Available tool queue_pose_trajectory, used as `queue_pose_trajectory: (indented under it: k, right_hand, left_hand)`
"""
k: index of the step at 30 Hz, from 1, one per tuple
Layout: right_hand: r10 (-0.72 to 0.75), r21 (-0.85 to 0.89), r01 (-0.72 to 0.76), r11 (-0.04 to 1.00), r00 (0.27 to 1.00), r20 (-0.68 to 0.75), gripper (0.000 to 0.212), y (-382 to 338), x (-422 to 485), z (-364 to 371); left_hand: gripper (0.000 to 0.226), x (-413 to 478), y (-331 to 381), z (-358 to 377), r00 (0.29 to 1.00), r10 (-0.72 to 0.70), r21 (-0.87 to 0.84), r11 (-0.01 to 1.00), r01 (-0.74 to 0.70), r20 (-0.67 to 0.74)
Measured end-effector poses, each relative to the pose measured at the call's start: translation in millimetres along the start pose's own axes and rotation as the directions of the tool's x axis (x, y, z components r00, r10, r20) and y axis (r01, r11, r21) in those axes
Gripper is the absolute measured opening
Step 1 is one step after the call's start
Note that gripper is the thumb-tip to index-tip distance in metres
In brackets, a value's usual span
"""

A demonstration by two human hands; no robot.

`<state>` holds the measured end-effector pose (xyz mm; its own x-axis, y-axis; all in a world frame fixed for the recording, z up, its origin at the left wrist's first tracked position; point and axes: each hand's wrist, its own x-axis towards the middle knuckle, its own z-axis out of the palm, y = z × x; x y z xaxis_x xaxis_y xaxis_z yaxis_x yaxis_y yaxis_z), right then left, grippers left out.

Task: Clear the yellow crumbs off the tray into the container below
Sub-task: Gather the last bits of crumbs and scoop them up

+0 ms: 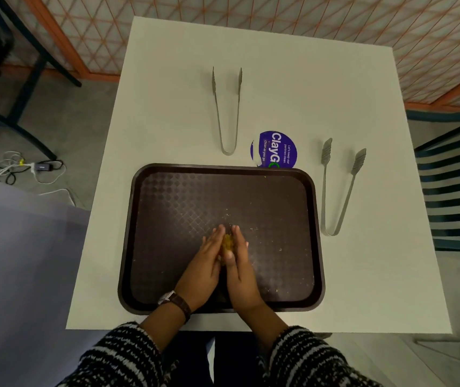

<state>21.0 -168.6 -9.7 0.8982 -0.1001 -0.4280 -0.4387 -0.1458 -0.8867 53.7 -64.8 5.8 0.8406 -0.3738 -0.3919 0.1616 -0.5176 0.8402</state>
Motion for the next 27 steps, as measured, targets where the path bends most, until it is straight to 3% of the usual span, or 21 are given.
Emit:
queue_pose_trajectory:
  k: [3, 5, 10, 13, 17, 23, 27]
  right_hand:
    - [0.011, -0.01, -0.013, 1.0, 0.986, -0.166, 0.072, -1, -4, -8]
    - [0.033, -0.033, -0.039, 0.999, 0.983, -0.182, 0.071, 0, -7, -11]
    - [0.087, -0.035, -0.087, 0.996, 0.996, -0.02, 0.088, 1, -12, 4]
    - [0.083, 0.052, -0.083, 0.995, 0.997, 0.006, 0.074, -4, -12, 10]
    - [0.071, 0.165, -0.054, 0.985, 0.992, -0.103, 0.055, -16, -16, 0]
    - [0.046, 0.076, -0.027, 0.997, 0.964, -0.262, 0.048, -11, -20, -36]
    - [0.051, 0.04, -0.041, 0.998, 0.958, -0.283, 0.044, -7, -27, -50]
  left_hand:
    - [0.063, -5, -4, -2, 0.984, -0.001, -0.047, 0.999, -0.007, -0.177]
    - [0.071, -5, -8, 0, 0.98, 0.002, 0.018, 1.0, 0.001, -0.197]
    - [0.077, 0, -21, 14, 0.996, 0.04, 0.263, 0.965, -0.017, -0.083]
    - [0.073, 5, -25, 16, 0.998, 0.055, 0.305, 0.951, -0.046, -0.022]
    - [0.071, 10, -19, 18, 0.995, 0.102, 0.349, 0.932, -0.1, 0.013]
    - [0.054, 24, -22, 28, 0.98, 0.201, 0.462, 0.87, -0.174, -0.009]
    - [0.048, 24, -31, 24, 0.965, 0.263, 0.45, 0.86, -0.243, 0.019]
